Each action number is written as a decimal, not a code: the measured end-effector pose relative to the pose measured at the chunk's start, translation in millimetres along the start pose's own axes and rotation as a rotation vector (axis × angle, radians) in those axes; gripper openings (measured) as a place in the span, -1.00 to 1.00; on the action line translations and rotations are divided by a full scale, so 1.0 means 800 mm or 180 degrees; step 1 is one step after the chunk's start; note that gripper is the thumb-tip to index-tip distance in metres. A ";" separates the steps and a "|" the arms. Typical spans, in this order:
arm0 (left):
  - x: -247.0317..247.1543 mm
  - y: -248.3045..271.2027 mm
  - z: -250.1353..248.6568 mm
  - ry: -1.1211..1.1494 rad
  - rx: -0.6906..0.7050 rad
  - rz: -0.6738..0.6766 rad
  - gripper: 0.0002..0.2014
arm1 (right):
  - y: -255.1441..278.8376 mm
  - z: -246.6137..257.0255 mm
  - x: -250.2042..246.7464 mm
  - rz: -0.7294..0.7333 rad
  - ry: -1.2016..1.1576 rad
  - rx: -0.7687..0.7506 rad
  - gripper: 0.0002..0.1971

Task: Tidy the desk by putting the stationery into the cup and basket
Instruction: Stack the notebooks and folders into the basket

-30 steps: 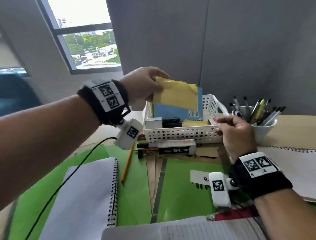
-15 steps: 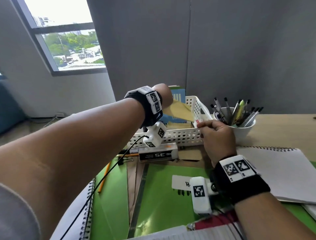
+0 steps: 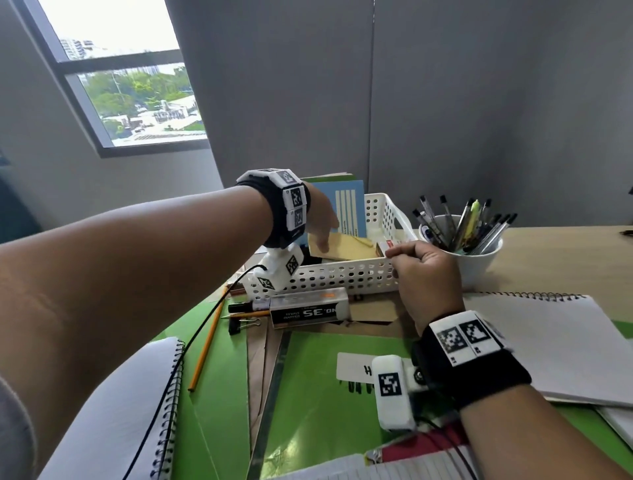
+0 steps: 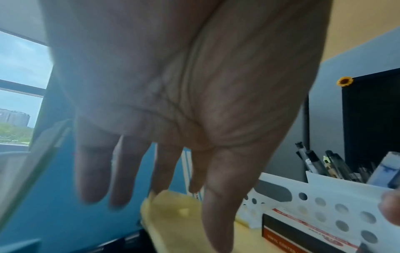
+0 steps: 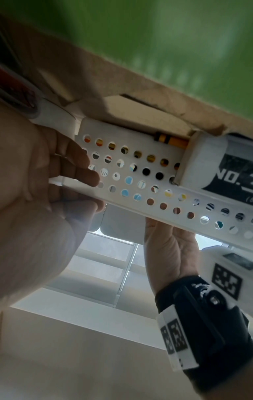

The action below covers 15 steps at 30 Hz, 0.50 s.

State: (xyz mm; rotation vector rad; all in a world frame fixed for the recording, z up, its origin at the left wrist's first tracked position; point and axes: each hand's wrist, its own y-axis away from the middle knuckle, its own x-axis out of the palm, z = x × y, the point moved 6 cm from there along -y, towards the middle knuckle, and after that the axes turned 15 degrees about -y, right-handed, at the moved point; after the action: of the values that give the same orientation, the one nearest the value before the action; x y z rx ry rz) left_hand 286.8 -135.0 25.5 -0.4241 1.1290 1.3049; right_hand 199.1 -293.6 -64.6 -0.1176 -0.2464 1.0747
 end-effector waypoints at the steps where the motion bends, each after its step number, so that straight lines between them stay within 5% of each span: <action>1: 0.007 -0.002 0.005 0.0050 0.0061 0.0120 -0.22 | 0.000 0.001 0.000 0.0003 0.0017 -0.0007 -0.81; 8: 0.027 -0.013 0.022 -0.0063 -0.0060 0.0113 -0.35 | 0.002 0.004 0.000 -0.0009 0.0137 -0.0006 -0.81; 11: 0.027 -0.021 0.021 0.0201 0.0097 0.0106 -0.56 | 0.003 0.006 0.002 0.0023 0.0167 0.0062 -0.81; 15: 0.020 -0.032 0.027 0.0657 -0.0019 0.0041 -0.76 | 0.013 0.036 0.007 0.0553 0.0709 0.0088 -0.83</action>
State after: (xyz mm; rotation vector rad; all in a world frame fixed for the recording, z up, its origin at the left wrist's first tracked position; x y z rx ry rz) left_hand 316.5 -116.9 13.5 -0.5667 1.3014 1.2976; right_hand 185.0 -284.6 -38.6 -0.2357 -0.0206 1.2265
